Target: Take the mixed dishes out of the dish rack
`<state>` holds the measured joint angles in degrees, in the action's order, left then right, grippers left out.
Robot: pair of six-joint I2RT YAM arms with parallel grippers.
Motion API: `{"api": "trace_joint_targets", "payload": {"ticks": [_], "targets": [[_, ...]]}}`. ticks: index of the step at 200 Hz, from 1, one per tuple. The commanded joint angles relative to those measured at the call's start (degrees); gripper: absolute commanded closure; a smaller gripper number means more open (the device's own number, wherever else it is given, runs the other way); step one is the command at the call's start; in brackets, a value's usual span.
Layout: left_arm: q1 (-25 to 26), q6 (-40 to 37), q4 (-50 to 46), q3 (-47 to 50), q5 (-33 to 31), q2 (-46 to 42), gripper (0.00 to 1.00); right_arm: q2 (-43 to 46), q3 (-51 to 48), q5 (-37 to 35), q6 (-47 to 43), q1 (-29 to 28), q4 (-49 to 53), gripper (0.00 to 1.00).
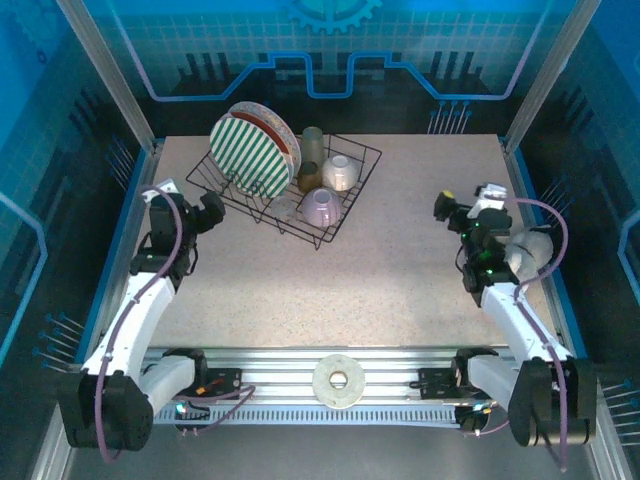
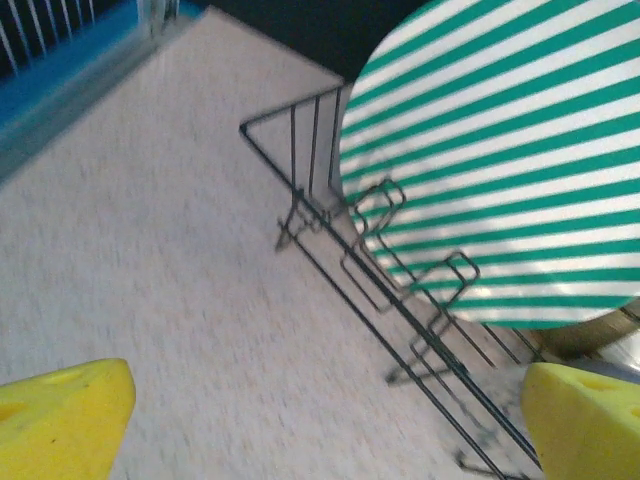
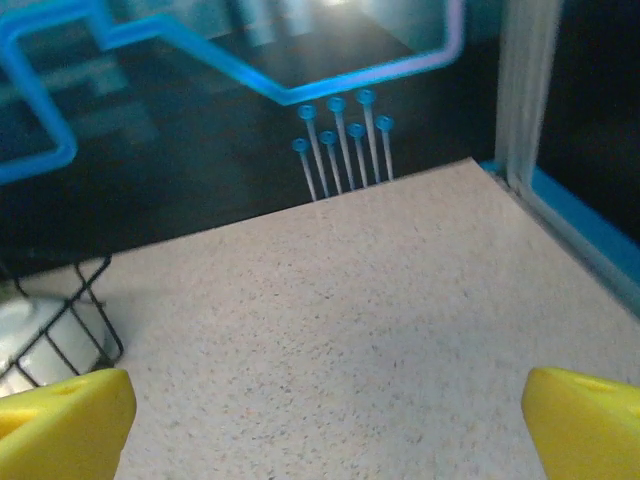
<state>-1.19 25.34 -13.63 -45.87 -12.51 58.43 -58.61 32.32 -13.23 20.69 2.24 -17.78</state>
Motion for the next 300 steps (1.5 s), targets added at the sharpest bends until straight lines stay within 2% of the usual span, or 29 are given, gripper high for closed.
{"api": "trace_joint_targets", "payload": {"ticks": [1, 18, 43, 83, 106, 123, 165, 198, 233, 269, 300], "targets": [[-0.40, 14.53, -20.82, -3.28, 6.01, 0.95, 0.01, -0.27, 5.56, 3.80, 16.51, 4.39, 14.31, 0.00], [0.76, 22.00, -25.82, -5.63, 6.36, 2.97, 0.01, -1.57, 12.23, 5.57, 17.59, 3.89, 22.16, 0.00], [1.72, 22.12, -24.73, -7.32, 13.16, 3.51, 0.01, -2.64, 20.41, 6.52, 18.39, 1.96, 33.18, 0.00], [5.22, 27.48, -30.18, -14.74, 14.81, 11.73, 0.01, 0.18, 23.52, -0.95, 18.83, -6.38, 39.67, 0.00], [9.42, 31.01, -31.64, -19.41, 12.38, 18.15, 0.06, 1.38, 25.71, -3.99, 18.55, -10.89, 46.25, 0.00], [11.52, 33.85, -34.22, -24.22, 12.13, 23.28, 0.15, 3.37, 26.40, -3.91, 18.03, -13.14, 50.05, 0.00], [14.44, 39.63, -40.77, -35.74, 9.74, 33.40, 0.27, 10.22, 23.40, 2.81, 13.78, -14.40, 51.73, 0.00], [14.55, 43.78, -42.04, -41.44, 9.52, 39.38, 0.36, 10.95, 24.28, 9.39, 12.45, -15.39, 53.98, 0.00], [14.45, 44.22, -44.36, -47.90, 10.68, 46.19, 0.40, 12.16, 23.49, 8.19, 10.54, -20.57, 52.59, 0.00], [14.38, 47.32, -44.26, -47.77, 10.97, 48.82, 0.43, 10.69, 23.79, 9.23, 8.83, -21.66, 49.28, 0.00], [13.98, 48.21, -43.84, -48.46, 10.82, 51.08, 0.52, 9.27, 23.57, 10.59, 8.40, -21.89, 46.59, 0.00]]}}
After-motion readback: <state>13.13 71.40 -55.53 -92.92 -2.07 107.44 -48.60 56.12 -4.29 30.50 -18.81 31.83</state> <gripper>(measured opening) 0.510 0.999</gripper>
